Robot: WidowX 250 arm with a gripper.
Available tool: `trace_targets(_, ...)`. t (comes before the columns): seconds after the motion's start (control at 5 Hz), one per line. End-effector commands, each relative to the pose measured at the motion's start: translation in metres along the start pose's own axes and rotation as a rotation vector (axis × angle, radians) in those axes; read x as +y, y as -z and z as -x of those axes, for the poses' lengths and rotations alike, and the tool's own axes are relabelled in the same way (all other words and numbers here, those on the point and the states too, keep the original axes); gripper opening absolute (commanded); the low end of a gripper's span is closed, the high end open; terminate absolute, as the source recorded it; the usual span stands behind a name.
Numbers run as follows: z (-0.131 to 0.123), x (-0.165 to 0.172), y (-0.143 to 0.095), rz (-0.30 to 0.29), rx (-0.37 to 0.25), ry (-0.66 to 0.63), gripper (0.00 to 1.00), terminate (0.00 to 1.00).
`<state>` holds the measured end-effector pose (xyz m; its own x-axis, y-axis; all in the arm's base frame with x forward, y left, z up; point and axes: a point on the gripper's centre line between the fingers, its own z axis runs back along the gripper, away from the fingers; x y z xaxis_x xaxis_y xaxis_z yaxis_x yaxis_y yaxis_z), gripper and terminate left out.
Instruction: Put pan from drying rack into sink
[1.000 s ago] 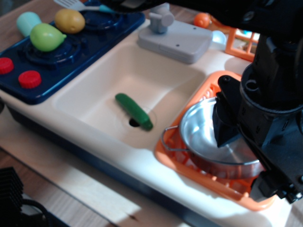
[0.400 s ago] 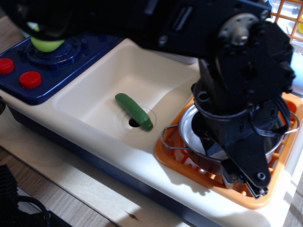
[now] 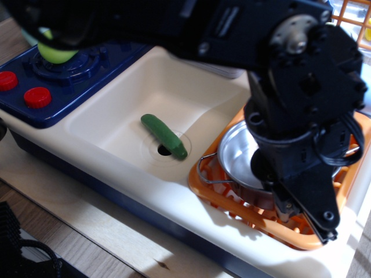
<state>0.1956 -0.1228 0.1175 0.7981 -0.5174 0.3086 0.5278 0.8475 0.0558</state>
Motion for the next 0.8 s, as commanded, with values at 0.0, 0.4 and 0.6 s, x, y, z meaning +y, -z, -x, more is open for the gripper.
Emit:
trace_targets(0.0,-0.004,0.017,-0.027,-0.087,0.027,-0.121,0.0,0.0)
trace_targets(0.4,-0.004,0.054,-0.056,-0.207,0.074,-0.037,0.0,0.0)
trace_targets(0.6,0.011,0.078,-0.042,-0.19,0.021,-0.023,0.0,0.0)
